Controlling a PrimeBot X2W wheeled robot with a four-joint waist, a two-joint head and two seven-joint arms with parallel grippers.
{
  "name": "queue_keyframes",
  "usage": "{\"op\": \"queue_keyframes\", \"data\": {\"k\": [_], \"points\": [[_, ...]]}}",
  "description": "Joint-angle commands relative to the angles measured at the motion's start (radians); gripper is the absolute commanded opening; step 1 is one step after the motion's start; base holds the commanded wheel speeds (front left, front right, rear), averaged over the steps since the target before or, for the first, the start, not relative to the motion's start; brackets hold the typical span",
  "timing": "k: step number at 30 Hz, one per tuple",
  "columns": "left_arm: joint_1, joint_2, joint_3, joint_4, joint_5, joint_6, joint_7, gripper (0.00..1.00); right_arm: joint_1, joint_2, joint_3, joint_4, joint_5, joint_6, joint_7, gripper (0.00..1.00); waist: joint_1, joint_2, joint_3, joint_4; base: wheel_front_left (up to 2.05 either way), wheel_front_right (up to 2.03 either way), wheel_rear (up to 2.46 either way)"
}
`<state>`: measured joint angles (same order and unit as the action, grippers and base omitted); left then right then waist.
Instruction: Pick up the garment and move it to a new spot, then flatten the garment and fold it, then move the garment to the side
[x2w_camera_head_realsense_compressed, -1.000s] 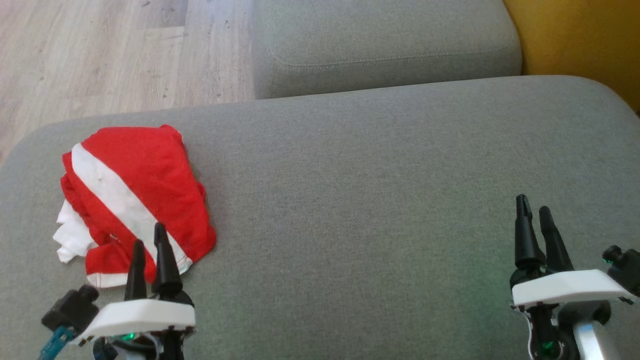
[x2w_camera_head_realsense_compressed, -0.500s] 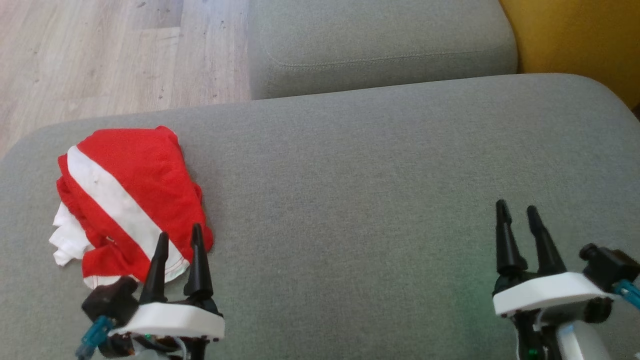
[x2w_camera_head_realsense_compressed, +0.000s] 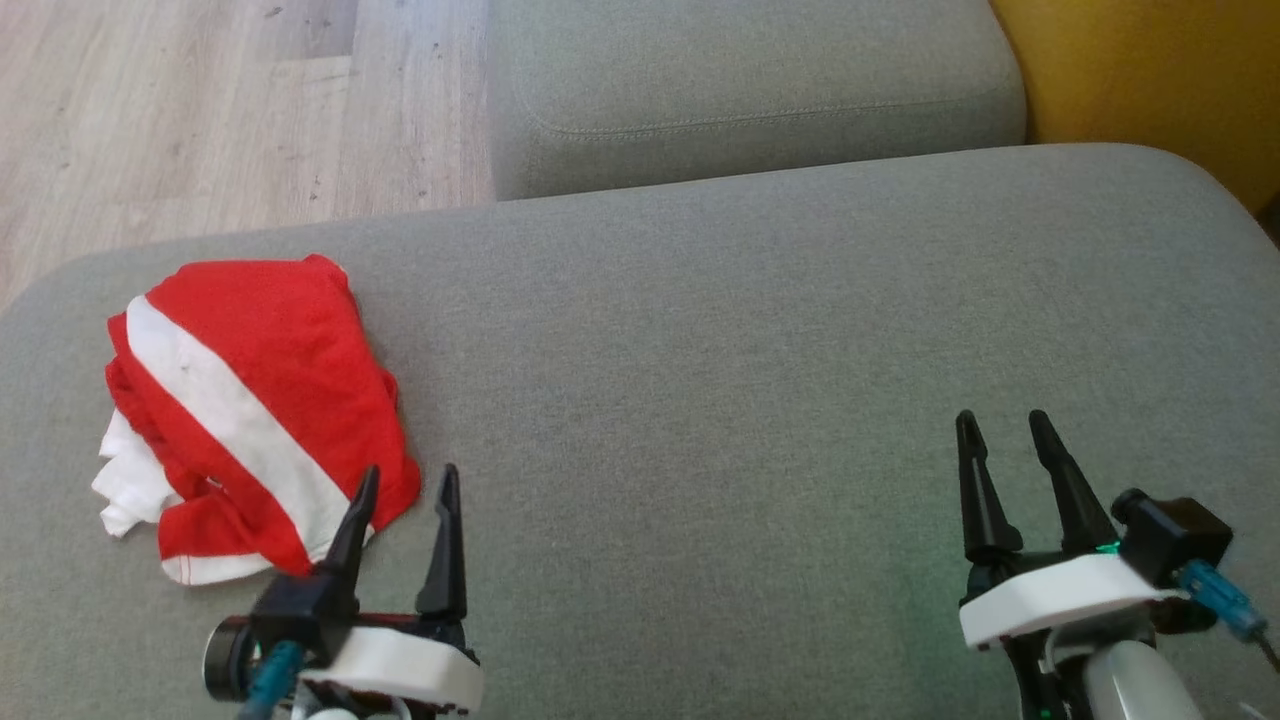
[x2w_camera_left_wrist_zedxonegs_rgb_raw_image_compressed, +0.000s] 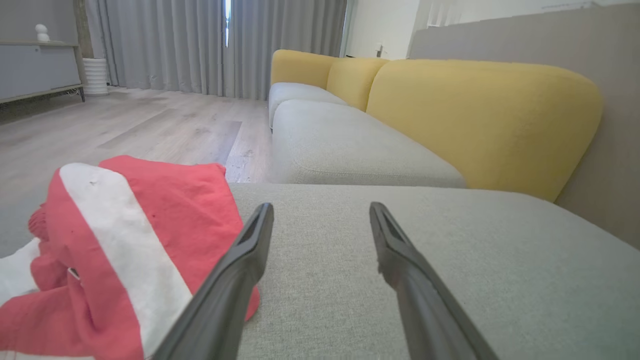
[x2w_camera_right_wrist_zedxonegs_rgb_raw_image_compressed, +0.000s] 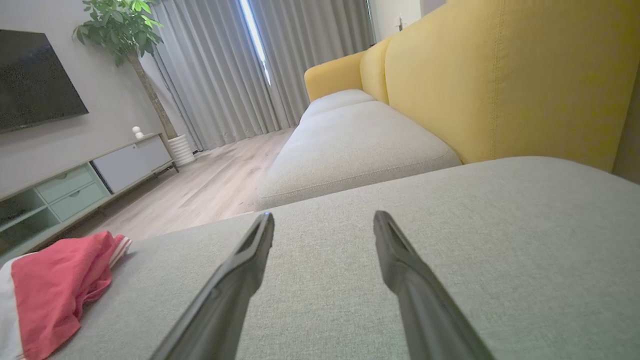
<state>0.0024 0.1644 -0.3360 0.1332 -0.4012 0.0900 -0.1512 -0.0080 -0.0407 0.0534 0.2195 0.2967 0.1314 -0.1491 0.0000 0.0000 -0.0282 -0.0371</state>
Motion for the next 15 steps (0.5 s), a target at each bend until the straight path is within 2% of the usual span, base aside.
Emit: {"op": "queue_keyframes", "data": {"k": [1, 11, 13, 15], "points": [[-0.066, 0.025, 0.004, -0.024, 0.042, 0.014, -0.016, 1.00, -0.051, -0.008, 0.021, -0.045, -0.046, -0.001, -0.017, 1.00, 0.0000, 0.0000, 0.000, 0.001, 0.00, 0.00, 0.00], [-0.086, 0.060, -0.084, -0.002, 0.164, 0.080, -0.045, 1.00, -0.047, -0.008, 0.041, -0.060, -0.210, -0.001, -0.047, 1.00, 0.0000, 0.0000, -0.005, 0.001, 0.00, 0.00, 0.00], [-0.084, 0.056, -0.088, -0.008, 0.162, 0.090, -0.051, 1.00, -0.048, -0.008, 0.048, -0.065, -0.225, -0.001, -0.052, 1.00, 0.0000, 0.0000, -0.005, 0.001, 0.00, 0.00, 0.00], [-0.070, 0.028, -0.058, -0.027, 0.109, 0.080, -0.060, 1.00, -0.044, -0.009, 0.058, -0.072, -0.215, -0.001, -0.061, 1.00, 0.0000, 0.0000, -0.005, 0.001, 0.00, 0.00, 0.00]]}}
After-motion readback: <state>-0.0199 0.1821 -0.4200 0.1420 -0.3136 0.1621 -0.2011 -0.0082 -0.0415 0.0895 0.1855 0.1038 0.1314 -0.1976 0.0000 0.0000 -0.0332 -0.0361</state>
